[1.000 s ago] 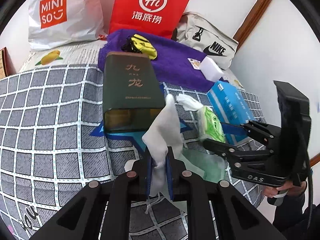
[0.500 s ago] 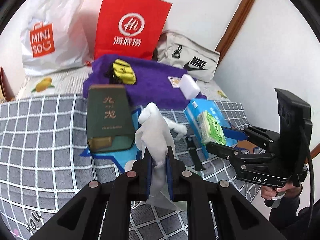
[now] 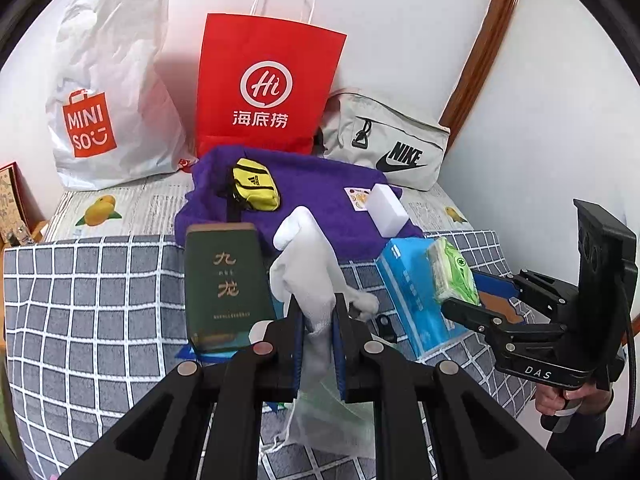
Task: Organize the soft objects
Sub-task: 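Carry the glove with the left gripper while the right carries the tissue pack onto the towel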
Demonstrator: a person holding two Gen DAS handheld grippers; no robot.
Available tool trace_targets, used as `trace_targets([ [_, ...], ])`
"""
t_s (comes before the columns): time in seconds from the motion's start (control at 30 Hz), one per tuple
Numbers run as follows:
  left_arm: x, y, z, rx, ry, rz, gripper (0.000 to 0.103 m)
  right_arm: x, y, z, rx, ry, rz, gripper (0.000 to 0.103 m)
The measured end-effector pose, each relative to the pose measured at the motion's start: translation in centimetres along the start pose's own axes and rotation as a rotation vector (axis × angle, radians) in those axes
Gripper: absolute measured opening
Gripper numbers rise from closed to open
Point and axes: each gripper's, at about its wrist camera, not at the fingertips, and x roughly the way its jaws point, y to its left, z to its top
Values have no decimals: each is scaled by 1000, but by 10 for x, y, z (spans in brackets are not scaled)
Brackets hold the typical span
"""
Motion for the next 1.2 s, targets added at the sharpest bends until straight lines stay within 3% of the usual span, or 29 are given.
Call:
trace_targets([
  [0.27, 6, -1, 19, 0, -5, -27, 13, 8, -8, 17, 2, 0, -3, 53],
  [1.2, 61, 8, 67, 18, 37, -5, 13, 51, -57, 63, 93, -21, -15, 53],
])
